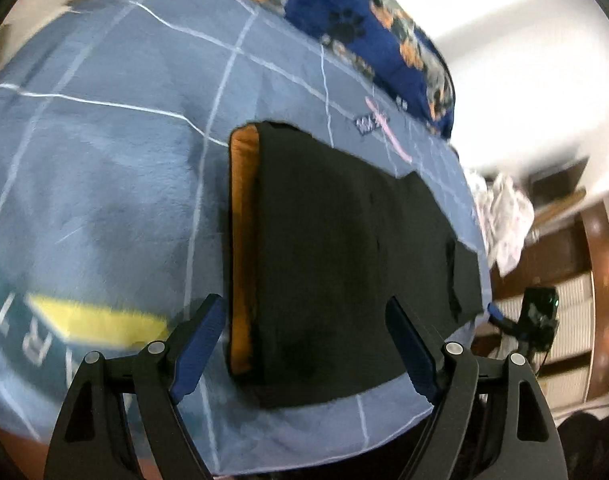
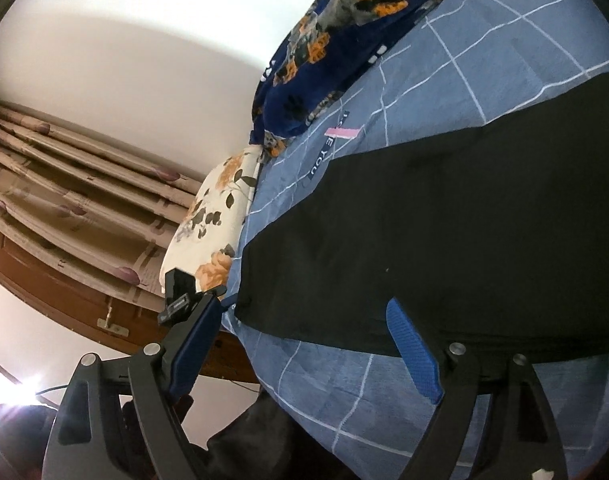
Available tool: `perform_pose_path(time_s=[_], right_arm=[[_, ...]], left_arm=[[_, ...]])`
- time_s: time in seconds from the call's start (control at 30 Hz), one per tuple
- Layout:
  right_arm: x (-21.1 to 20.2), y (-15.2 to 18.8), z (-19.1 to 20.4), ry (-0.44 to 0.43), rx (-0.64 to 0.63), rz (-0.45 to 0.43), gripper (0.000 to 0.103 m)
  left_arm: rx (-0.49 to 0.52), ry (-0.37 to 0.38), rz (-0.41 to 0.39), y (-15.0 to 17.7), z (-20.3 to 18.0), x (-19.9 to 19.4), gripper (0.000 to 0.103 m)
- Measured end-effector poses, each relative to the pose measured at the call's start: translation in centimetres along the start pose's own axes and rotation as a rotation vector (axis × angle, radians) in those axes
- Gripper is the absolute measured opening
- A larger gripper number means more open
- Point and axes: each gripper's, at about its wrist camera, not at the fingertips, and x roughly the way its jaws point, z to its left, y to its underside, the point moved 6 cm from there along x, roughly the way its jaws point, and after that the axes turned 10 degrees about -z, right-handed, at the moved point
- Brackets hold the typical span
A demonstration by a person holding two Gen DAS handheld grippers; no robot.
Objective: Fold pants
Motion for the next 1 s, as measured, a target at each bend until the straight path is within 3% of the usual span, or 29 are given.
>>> perform_pose_path(time_s=[0.2,0.33,0.47,0.53,0.8,1.0], right_arm=[[1.5,0.6,0.2,0.037,0.007,0.031,0.085],[2.8,0.6,-0.3,0.047,0.051,0.037,0.087],[4.4,0.8,-0.3,0.056,0.077,0.055,0.087],[5.1,0.9,0.2,0.064,0.062,0.07,0.087],[6.5,1.5,0.6,0.087,0.051,0.102,0.09],[7.8,2.4,1.3,0.092,0.041,0.133,0.09]], left_arm=[[0.003,0.183,0.155,-0.9,0.2,1.2,0.081],[0.046,0.302,0.2,-1.3,-1.8,0.9,0.082],[0.083,0.319,0.221,-1.6,-2.2,1.0,0.082],[0.129,0.249,0.258,-0.8,-1.0,1.4,0.081],[0.104,0.346,0.257,-1.1,-1.1,1.3,0.081],[0.182,0.336,0.259,-0.9,-2.4,2.5,0.081]])
